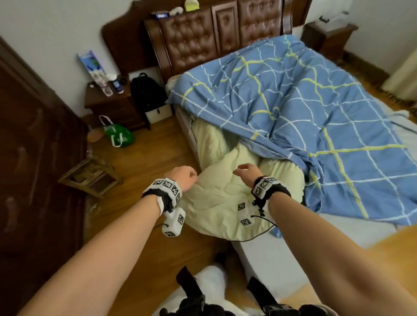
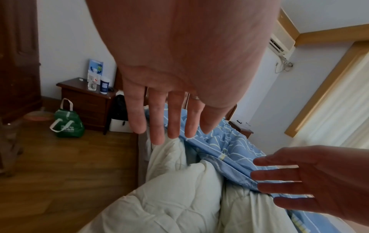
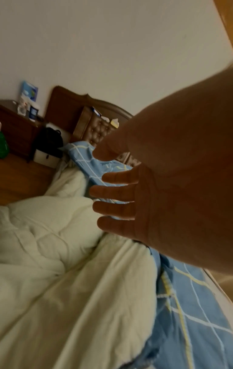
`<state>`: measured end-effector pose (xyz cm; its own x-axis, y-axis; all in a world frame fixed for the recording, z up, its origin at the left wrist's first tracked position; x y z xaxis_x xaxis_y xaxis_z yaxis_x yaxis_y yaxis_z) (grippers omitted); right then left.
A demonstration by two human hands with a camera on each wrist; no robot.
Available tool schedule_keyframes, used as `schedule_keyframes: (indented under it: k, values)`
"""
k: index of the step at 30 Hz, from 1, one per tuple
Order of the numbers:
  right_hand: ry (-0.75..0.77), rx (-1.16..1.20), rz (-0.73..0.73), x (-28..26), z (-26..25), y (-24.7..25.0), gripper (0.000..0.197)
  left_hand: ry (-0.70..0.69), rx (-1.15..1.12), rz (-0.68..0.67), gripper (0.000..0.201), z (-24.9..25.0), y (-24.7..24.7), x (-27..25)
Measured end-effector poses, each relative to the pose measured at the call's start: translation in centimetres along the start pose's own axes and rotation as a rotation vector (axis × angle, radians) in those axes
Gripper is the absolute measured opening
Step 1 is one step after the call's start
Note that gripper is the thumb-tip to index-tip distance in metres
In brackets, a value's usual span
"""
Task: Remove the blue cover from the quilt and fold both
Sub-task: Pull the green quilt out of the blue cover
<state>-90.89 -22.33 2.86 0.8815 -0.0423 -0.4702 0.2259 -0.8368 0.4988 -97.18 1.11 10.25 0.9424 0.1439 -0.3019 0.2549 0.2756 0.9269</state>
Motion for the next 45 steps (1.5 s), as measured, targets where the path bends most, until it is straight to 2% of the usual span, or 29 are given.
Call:
schedule_keyframes:
  k: [4, 7, 10, 16, 19, 22, 25, 31, 38, 43, 45]
  values:
    - [0.032, -0.021, -0.027, -1.9, -2.9, -3.4, 0.043, -0.004, 0.001, 0.014, 0.025, -3.4, 2.1, -1.2]
    - [0.053, -0.069, 0.015, -2.1, -6.0, -4.4, 0.041, -0.032, -0.064, 0.045, 0.027, -6.1, 3.9, 0.1]
    - [0.078, -0.162, 0.040, -1.3, -9.2, -7.6, 0.039, -0.072, -0.081, 0.056, 0.026, -10.3, 5.3, 2.6]
    - [0.081, -0.265, 0.067, 2.1, -17.1, -18.6, 0.042, -0.103, -0.109, 0.012, 0.027, -22.9, 8.3, 10.4]
    - [0.056, -0.387, 0.035, 3.8, -20.4, -23.8, 0.044, -0.100, -0.149, -0.011, 0.028, -29.4, 9.8, 14.6]
    - [-0.003, -0.499, 0.067, 5.8, -22.7, -26.5, 0.050, -0.081, -0.152, -0.069, 0.028, -34.1, 11.0, 18.9]
    - [-0.060, -0.578, 0.045, 9.4, -24.6, -28.1, 0.051, -0.080, -0.176, -0.079, 0.026, -36.7, 12.2, 24.4]
    - [-0.135, -0.608, 0.002, 19.4, -28.3, -29.8, 0.047, -0.121, -0.063, -0.121, 0.030, -36.5, 14.6, 36.5]
    - [-0.257, -0.403, -0.006, 37.9, -31.0, -28.7, 0.048, -0.189, 0.114, -0.162, 0.032, -30.9, 16.8, 56.4]
    - [-0.430, -0.242, -0.026, 49.1, -30.3, -27.8, 0.053, -0.294, 0.190, -0.206, 0.041, -24.9, 14.7, 69.7]
    - [-0.553, -0.110, -0.025, 52.4, -28.9, -28.1, 0.063, -0.340, 0.229, -0.271, 0.048, -23.0, 12.5, 73.7]
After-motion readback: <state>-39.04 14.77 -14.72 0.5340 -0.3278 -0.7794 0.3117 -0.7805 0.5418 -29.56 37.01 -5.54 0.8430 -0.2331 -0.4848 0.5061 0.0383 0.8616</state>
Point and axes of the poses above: each hand's wrist, its own x-axis towards the middle knuckle, its own y-axis out of the back of the hand, z = x × y, the point moved 3 cm from there along x, towards the middle knuckle, and after that the axes turned 6 degrees about z, right-handed, at the moved point
